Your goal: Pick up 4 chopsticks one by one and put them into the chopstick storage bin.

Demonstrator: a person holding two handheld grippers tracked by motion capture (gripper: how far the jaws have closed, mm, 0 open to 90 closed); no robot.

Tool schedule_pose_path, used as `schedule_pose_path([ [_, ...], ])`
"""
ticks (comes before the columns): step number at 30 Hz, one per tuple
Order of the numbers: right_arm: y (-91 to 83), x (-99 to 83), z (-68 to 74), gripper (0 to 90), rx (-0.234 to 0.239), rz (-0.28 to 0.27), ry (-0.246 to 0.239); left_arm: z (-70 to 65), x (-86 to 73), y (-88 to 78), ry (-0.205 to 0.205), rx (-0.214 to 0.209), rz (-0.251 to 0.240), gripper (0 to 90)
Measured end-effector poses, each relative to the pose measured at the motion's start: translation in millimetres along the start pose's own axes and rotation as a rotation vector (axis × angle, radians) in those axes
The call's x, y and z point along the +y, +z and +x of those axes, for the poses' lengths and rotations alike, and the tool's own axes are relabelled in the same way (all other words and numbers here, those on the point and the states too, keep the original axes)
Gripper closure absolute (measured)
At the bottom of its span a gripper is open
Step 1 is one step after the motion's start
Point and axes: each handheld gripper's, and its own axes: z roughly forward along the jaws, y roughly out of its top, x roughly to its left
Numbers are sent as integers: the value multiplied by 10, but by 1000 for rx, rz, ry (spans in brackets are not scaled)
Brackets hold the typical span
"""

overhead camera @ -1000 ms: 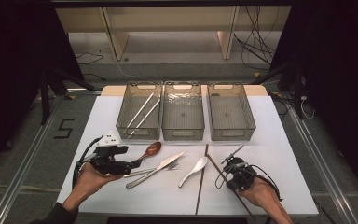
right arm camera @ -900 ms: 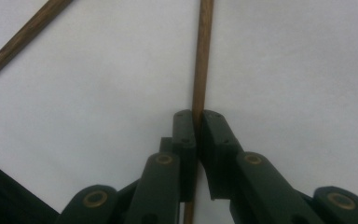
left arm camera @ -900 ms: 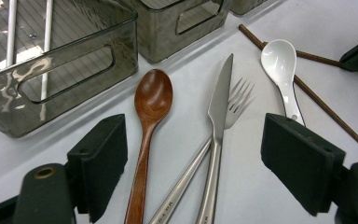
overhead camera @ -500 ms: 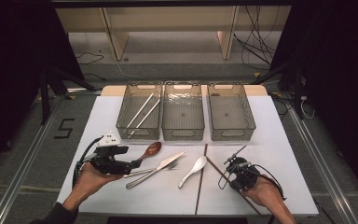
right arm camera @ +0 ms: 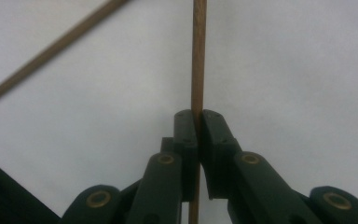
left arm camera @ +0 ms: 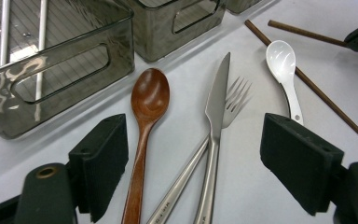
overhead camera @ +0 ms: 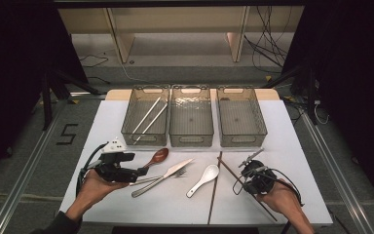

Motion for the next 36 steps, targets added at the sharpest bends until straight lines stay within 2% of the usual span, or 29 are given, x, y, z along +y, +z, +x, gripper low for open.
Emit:
schedule_pose_path([
  [8,-162,178,225,858,20,-78,-126,-79,67,55,29,-33,14,210],
  [18,-195,361,564,857,67,-74,-299,-245,201,163,118,-98,66,201],
  [22,-203,392,647,857,74,-83,-357,-321,254,226,161,-126,94,201],
  [25,-210,401,703,857,87,-78,-401,-409,296,295,218,-143,123,201],
  [26,-213,403,732,857,87,-80,-401,-433,304,314,224,-150,128,201],
  [28,-214,408,754,857,91,-85,-420,-484,329,354,265,-165,163,202],
  [30,-213,410,780,857,99,-78,-431,-530,342,394,297,-161,182,211],
  [32,-195,409,785,857,99,-83,-463,-563,353,426,324,-159,207,215],
  [34,-191,406,795,857,105,-82,-490,-586,360,441,330,-171,217,220],
  [35,-201,404,813,857,110,-71,-475,-604,362,451,344,-178,224,226],
  [36,-191,403,816,857,109,-86,-490,-615,366,456,356,-182,231,234],
])
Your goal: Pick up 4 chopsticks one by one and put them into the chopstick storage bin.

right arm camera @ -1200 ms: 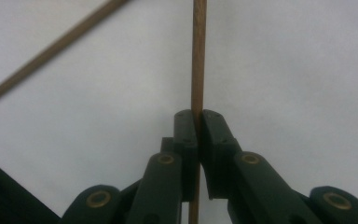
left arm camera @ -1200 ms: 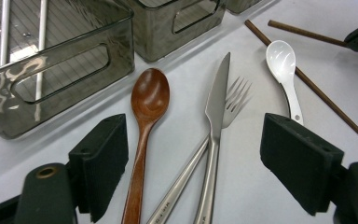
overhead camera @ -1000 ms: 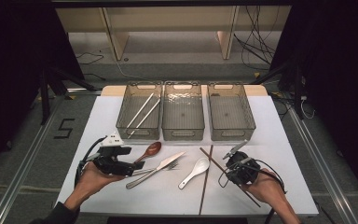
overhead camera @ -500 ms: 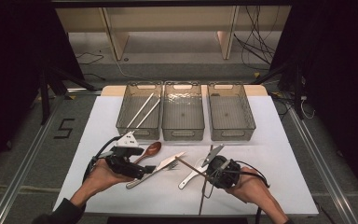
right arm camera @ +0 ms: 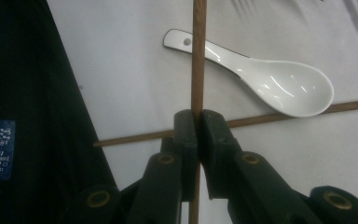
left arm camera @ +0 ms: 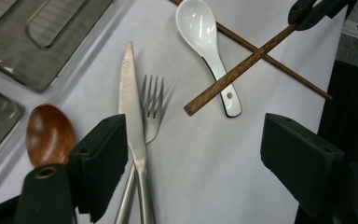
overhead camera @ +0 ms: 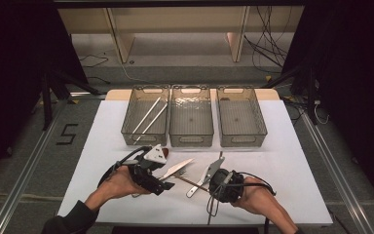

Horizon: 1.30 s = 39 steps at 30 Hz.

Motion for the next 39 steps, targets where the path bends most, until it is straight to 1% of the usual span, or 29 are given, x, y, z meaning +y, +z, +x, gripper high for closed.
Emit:
schedule_pose_path([
  [1,-4,1,0,857,3,5,-7,-14,11,11,4,-2,6,240],
  [2,-9,6,11,856,11,12,4,-23,23,20,11,-7,15,247],
  [3,1,4,11,856,1,5,-15,-35,32,29,13,-15,20,252],
  [4,7,3,15,857,2,0,-26,-41,40,39,25,-20,29,258],
  [6,4,14,38,857,13,10,-18,-61,57,66,46,-21,42,266],
  [7,9,16,41,857,11,5,-27,-72,67,81,59,-24,48,271],
  [8,8,16,39,857,19,10,-46,-83,78,97,67,-24,48,277],
  [9,8,22,55,857,21,9,-36,-93,88,114,72,-32,51,286],
  [10,4,24,51,857,24,20,-57,-103,100,132,82,-40,60,295],
  [11,9,27,65,857,19,13,-50,-118,109,151,90,-48,70,302],
  [12,4,28,66,857,23,17,-61,-133,118,172,102,-52,79,310],
  [13,4,32,80,857,25,12,-60,-138,125,183,111,-55,85,321],
  [14,4,34,83,857,21,8,-67,-150,130,199,111,-59,85,329],
  [15,0,37,94,857,26,12,-66,-158,136,211,119,-63,92,339],
  [16,-2,37,97,857,24,14,-78,-162,140,218,133,-64,94,353],
  [17,-4,38,101,857,32,15,-88,-170,141,229,137,-66,93,369],
  [18,-4,40,110,857,27,10,-79,-173,144,241,139,-71,97,378],
  [19,-5,40,110,857,28,13,-91,-177,146,252,141,-74,101,386],
  [20,-6,42,120,857,30,8,-86,-182,147,262,147,-80,103,399],
  [21,-15,46,124,857,36,17,-89,-191,146,271,156,-86,104,413],
  [23,-15,48,131,856,33,17,-96,-206,149,286,175,-101,113,437],
  [25,-15,50,136,857,36,19,-100,-227,151,305,184,-102,117,458],
  [27,-16,49,135,857,37,25,-117,-241,153,315,203,-108,124,485],
  [28,-16,51,146,857,37,22,-105,-249,153,322,211,-107,126,498],
  [30,-12,52,156,857,36,12,-104,-267,159,336,225,-112,132,514],
  [31,-4,51,158,857,36,0,-116,-269,162,341,230,-112,134,525],
  [35,-5,57,177,857,43,4,-113,-289,169,360,242,-123,145,583],
  [38,1,56,185,857,45,-5,-123,-296,170,372,255,-128,161,618],
  [39,-5,55,179,857,47,4,-139,-301,170,377,258,-131,164,626],
])
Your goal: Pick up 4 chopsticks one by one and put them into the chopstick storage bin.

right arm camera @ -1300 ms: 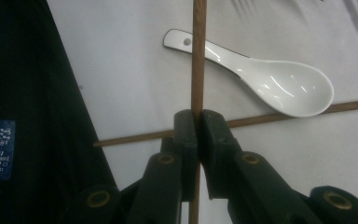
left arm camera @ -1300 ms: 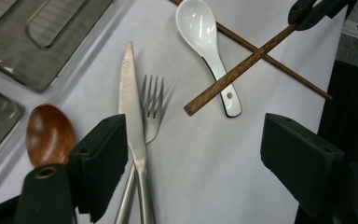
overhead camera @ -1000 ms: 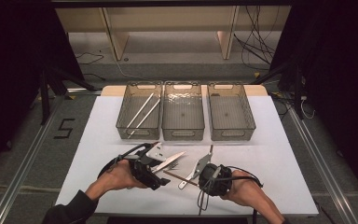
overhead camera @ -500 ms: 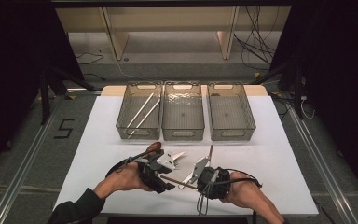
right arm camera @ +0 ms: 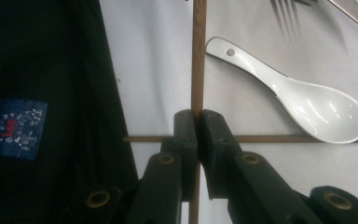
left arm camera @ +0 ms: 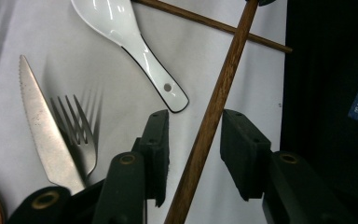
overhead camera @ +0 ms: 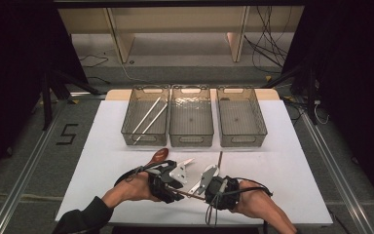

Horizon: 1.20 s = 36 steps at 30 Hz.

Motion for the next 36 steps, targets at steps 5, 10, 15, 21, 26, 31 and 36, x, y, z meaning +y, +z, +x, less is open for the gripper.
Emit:
schedule_pose_path([
  [5,4,2,-8,856,33,25,-13,-19,13,24,20,-21,24,696],
  [10,21,4,7,856,44,24,-23,-34,6,36,43,-44,35,749],
  [15,16,-10,12,846,56,18,-29,-63,-8,19,94,-88,28,790],
  [21,-35,-33,-29,811,30,-5,8,-82,-8,-22,106,-104,23,828],
  [26,-96,-68,-109,615,-9,-53,83,-31,-44,-56,75,-77,25,830],
  [31,-188,-85,-166,470,-51,-117,187,49,-89,-108,-1,-37,5,830],
  [36,-299,-110,-215,401,-148,-211,254,138,-133,-171,-75,6,-11,830],
])
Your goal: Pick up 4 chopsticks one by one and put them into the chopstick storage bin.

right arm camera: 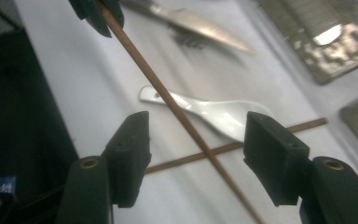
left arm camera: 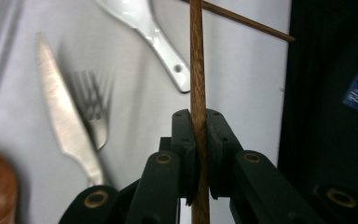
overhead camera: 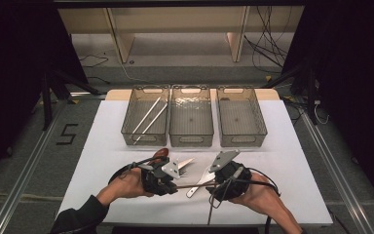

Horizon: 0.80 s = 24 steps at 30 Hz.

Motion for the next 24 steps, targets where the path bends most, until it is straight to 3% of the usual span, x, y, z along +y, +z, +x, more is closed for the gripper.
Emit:
schedule_pose_path([
  [4,-48,-22,-46,357,-26,-36,60,87,-35,-88,-62,44,-18,830],
  [11,-42,-99,-75,322,-79,-61,106,238,-120,-247,-167,120,-60,831],
  [19,68,-178,-131,277,-96,-9,209,428,-249,-419,-301,194,-123,831],
  [24,120,-218,-156,269,-102,16,251,517,-301,-525,-347,250,-144,831],
])
